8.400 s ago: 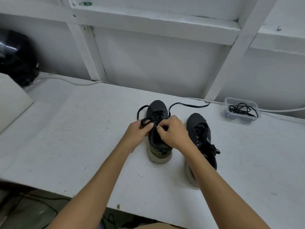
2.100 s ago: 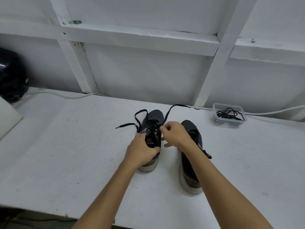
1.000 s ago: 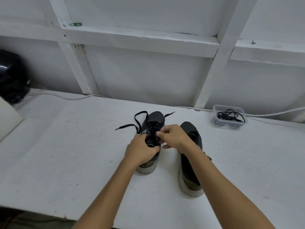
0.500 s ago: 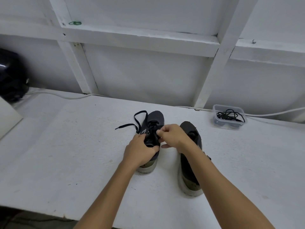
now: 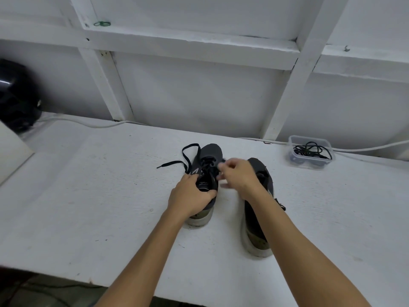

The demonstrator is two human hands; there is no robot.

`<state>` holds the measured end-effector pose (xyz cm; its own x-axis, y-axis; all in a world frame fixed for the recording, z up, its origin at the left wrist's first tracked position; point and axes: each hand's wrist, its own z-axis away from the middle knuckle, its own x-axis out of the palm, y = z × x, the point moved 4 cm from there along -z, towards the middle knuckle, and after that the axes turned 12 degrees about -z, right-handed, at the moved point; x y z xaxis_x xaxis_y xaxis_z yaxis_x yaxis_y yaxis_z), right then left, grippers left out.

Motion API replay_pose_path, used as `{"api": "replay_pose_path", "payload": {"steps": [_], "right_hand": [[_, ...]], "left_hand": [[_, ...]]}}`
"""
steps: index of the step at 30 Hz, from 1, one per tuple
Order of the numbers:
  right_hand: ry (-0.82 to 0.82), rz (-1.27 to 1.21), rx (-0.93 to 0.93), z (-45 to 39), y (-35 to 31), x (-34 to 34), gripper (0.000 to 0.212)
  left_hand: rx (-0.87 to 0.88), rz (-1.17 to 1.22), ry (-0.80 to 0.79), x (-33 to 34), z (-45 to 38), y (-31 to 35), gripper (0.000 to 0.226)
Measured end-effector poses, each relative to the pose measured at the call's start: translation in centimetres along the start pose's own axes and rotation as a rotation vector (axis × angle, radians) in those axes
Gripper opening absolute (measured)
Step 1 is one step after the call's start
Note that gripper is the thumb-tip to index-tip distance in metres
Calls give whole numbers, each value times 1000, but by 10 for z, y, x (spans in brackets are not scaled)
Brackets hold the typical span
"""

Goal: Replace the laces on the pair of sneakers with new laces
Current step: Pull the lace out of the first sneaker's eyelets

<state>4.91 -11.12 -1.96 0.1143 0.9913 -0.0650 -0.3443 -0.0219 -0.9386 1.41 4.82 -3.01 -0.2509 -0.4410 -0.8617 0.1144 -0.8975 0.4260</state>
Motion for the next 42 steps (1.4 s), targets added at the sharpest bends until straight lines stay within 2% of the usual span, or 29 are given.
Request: {"api": "replay_pose_path", "payload": {"steps": [2, 3, 4, 7, 9, 11, 14, 16, 19, 22, 26, 29, 33, 35, 39, 42], "right_hand": [[188, -180, -53, -4, -8, -14, 20], [206, -200, -48, -5, -10, -18, 20], [160, -177, -13, -4, -10, -19, 21], [-143, 34, 157, 6, 5, -3, 21], [-232, 158, 129, 8, 8, 5, 19], [-165, 135, 58, 5, 2, 5, 20], [44, -76, 24, -1, -8, -6, 20], [87, -115, 33, -1, -6, -6, 20], [33, -97, 90, 4, 2, -1, 22], [-93, -67, 174, 7, 3, -2, 21], [-219, -24, 227, 7, 4, -7, 15], [-212, -21, 209, 8, 5, -8, 6], [-136, -72, 154, 10, 5, -10, 23], [-122, -58, 131, 12, 4, -12, 25], [-170, 7, 85, 13, 4, -13, 31], [-215, 53, 42, 13, 4, -12, 13]], "left_hand": [[-13, 5, -8, 1, 0, -1, 59], [-16, 6, -10, 1, 1, 0, 58], [-15, 7, -8, 1, 1, 0, 57], [-19, 4, 6, -1, 3, 1, 53], [-19, 6, 9, -1, 3, 1, 51], [-11, 16, 8, -1, 3, 0, 51], [0, 21, 5, -1, 3, 1, 58], [-2, 19, 3, -1, 3, 2, 61], [26, 44, -14, -3, 3, 1, 56], [62, 186, -23, -13, 2, -3, 48], [113, 172, 62, -24, -2, -2, 38], [138, 108, 71, -27, -9, 1, 26], [191, -19, 71, -32, -20, 5, 24], [217, -86, 74, -32, -23, 7, 24], [275, -117, 66, -27, -27, 8, 18], [304, -86, 59, -27, -28, 6, 18]]}}
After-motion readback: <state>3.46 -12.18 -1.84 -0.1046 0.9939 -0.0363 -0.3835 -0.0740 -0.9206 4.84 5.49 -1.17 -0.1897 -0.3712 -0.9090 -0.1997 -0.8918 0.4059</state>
